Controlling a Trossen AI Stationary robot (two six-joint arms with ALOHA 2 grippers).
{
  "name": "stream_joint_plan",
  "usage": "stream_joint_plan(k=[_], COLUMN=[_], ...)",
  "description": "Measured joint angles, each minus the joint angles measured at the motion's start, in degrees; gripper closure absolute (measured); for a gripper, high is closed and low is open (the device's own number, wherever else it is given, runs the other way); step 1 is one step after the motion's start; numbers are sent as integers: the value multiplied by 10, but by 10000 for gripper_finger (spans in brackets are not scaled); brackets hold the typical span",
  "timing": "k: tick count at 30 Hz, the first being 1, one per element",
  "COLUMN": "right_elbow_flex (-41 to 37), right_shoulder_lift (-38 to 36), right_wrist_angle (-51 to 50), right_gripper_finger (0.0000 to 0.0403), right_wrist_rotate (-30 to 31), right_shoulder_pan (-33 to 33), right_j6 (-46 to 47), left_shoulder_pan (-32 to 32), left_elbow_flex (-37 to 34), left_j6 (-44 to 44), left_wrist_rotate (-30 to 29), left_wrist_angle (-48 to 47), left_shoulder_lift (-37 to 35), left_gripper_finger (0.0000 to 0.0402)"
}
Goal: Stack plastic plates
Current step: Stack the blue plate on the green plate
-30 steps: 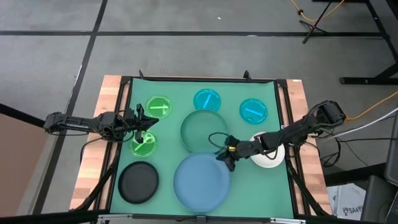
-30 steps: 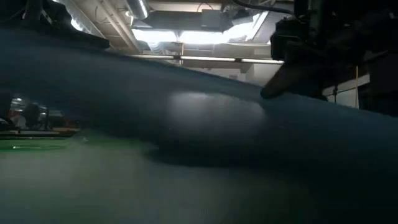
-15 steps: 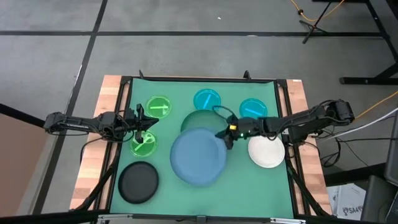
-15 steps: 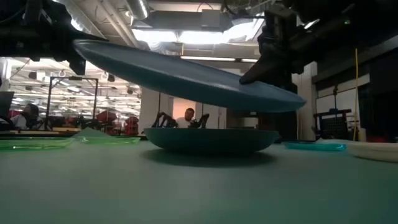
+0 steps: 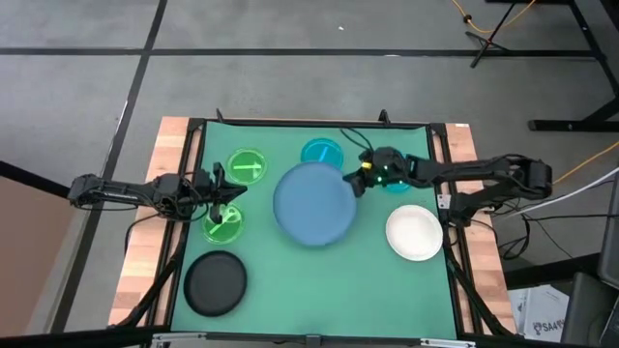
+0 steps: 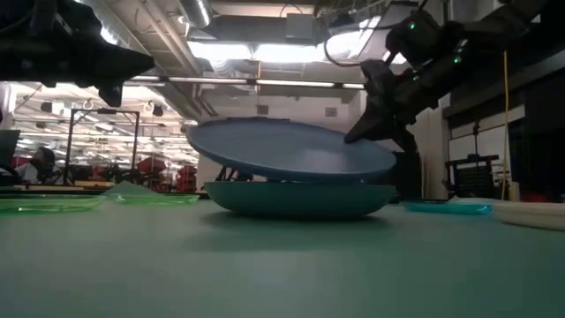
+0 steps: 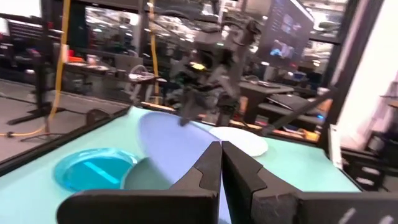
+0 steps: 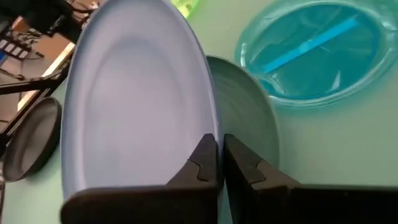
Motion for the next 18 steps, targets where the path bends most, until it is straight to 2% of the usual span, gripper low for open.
stream_joint_plan(k=[6, 18], right_elbow_flex=[0, 0], right_shoulder_lift=[26, 50], right_wrist_angle=[-6, 1], right_gripper_finger=[403, 403], right_wrist_rotate=[-29, 32], right_shoulder_pan=[-22, -29], right_j6=[-4, -8], left_shoulder_pan=[0, 0], left_elbow_flex=[0, 0], left_j6=[0, 16], left_wrist_rotate=[8, 8], left_wrist_angle=[-1, 14], left_shoulder_lift=[7, 7], left_gripper_finger=[395, 395])
